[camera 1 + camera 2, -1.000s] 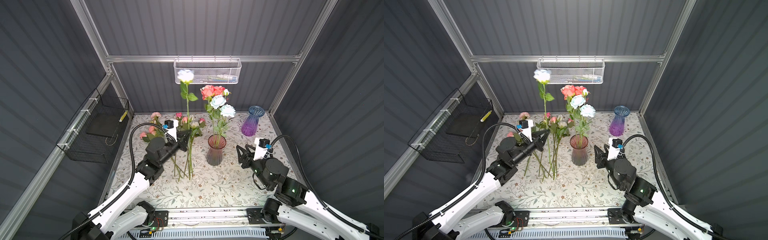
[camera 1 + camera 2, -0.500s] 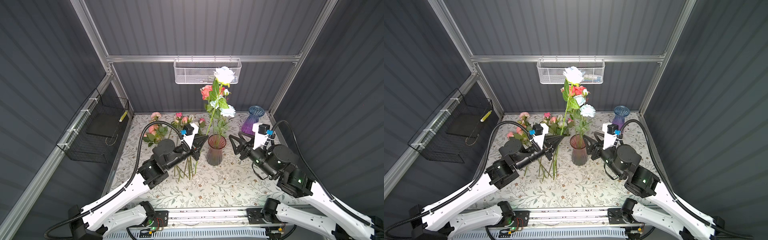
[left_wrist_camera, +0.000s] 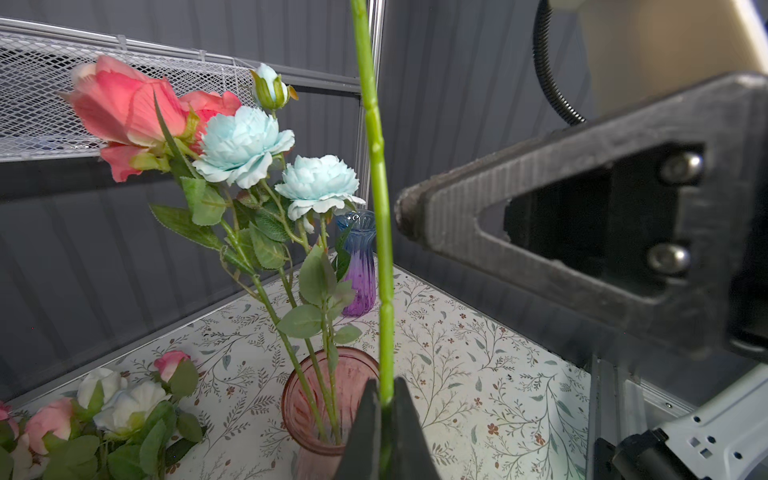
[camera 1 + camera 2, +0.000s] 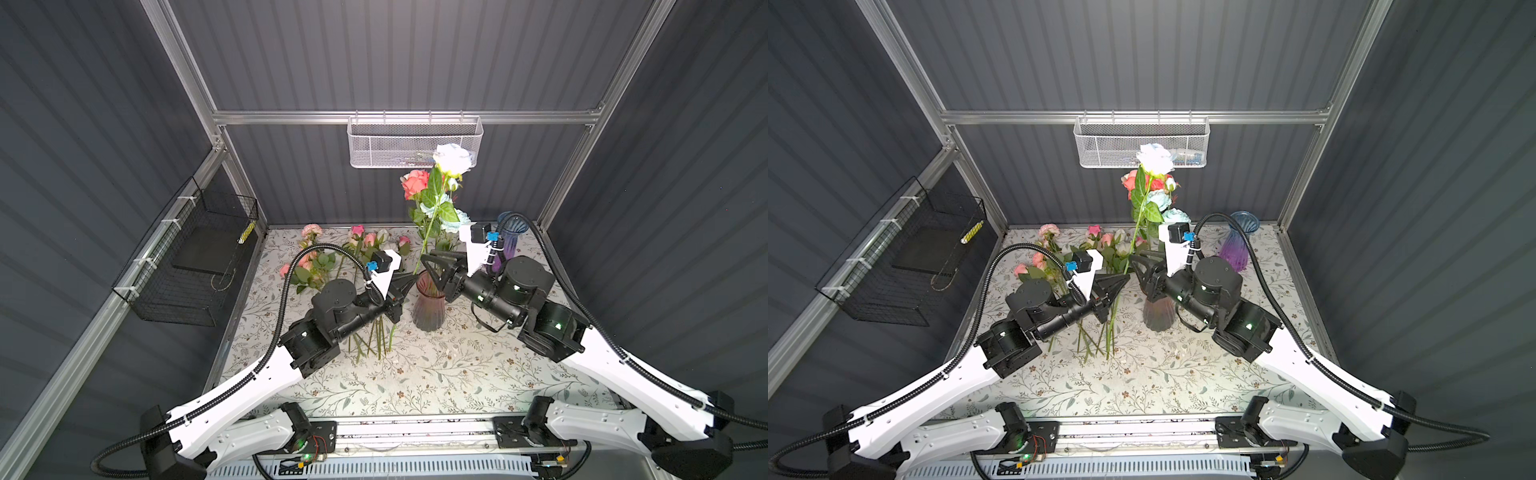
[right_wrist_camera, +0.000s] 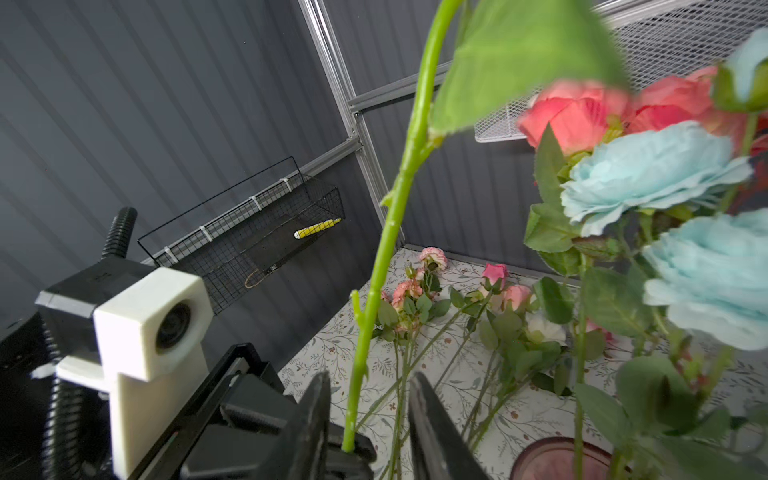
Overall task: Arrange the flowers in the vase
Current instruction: 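Grasp the white rose stem with the right gripper below the left gripper, then open the left gripper while the right lifts the white rose over the vase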
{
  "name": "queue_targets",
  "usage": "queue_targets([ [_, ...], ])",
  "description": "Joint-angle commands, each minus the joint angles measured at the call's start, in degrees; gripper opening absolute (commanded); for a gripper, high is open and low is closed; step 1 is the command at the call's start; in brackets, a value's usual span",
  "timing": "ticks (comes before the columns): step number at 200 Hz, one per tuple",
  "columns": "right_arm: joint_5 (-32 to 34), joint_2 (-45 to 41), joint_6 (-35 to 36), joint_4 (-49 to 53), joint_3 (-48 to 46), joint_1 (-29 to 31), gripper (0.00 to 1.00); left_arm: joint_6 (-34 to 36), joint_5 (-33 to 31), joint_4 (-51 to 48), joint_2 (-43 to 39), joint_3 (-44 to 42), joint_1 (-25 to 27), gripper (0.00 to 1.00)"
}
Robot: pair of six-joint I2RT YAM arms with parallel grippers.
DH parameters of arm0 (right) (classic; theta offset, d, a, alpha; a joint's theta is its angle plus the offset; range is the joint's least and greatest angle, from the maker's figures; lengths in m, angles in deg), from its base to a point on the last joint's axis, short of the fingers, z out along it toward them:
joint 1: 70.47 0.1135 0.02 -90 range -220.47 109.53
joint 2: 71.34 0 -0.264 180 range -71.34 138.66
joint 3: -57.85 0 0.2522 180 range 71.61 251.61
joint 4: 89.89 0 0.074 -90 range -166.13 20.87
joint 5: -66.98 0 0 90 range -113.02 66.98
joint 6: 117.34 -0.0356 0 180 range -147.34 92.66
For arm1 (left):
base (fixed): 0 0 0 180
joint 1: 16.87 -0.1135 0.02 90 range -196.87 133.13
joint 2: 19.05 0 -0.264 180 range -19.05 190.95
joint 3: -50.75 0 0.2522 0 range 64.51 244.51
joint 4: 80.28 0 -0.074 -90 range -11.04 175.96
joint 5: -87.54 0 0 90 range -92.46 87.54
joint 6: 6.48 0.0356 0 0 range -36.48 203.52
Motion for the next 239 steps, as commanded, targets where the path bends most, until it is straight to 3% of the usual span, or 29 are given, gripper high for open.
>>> queue_targets([
  [1,-1.6,1.5,-1.1,-2.6,3.4,0.2,0.27,-0.5,-0.9,1.5,-1.4,-1.3,0.2,0.0],
  [36,-2.2,5.8,-1.6,-3.1,5.0,0.2,0.15,-0.5,-1.7,1.3,-1.6,-1.5,0.2,0.0],
  [52,-2.0,6.2,-2.0,-2.9,5.2,0.2,0.03,-0.9,-2.3,1.1,-1.7,-1.8,0.2,0.0],
  [85,-1.7,6.1,-2.3,-2.7,5.3,0.2,0.0,-1.6,-4.7,1.5,-2.5,-2.6,0.2,0.0],
  [92,-1.3,6.1,-2.2,-2.5,5.4,0.2,0.0,-1.9,-5.2,1.2,-2.6,-2.5,0.2,0.15],
  [103,-0.6,6.1,-1.8,-2.2,5.6,0.2,0.0,-2.2,-6.1,0.4,-3.0,-2.4,0.2,0.51],
  [111,0.1,6.0,-1.2,-2.2,5.8,0.2,0.0,-2.3,-7.1,-0.6,-3.4,-2.1,0.3,0.65],
  [161,9.3,5.7,8.1,-1.2,12.3,0.0,0.0,-3.5,-17.5,-7.3,-15.1,-6.8,0.2,0.84],
  [212,15.5,7.6,17.3,-0.9,21.7,-1.7,0.01,-4.1,-24.6,-13.7,-24.9,-9.5,0.2,0.9],
  [239,18.9,8.4,21.2,-3.9,20.5,-3.4,0.01,-4.4,-25.2,-14.6,-25.9,-10.3,0.2,0.9],
])
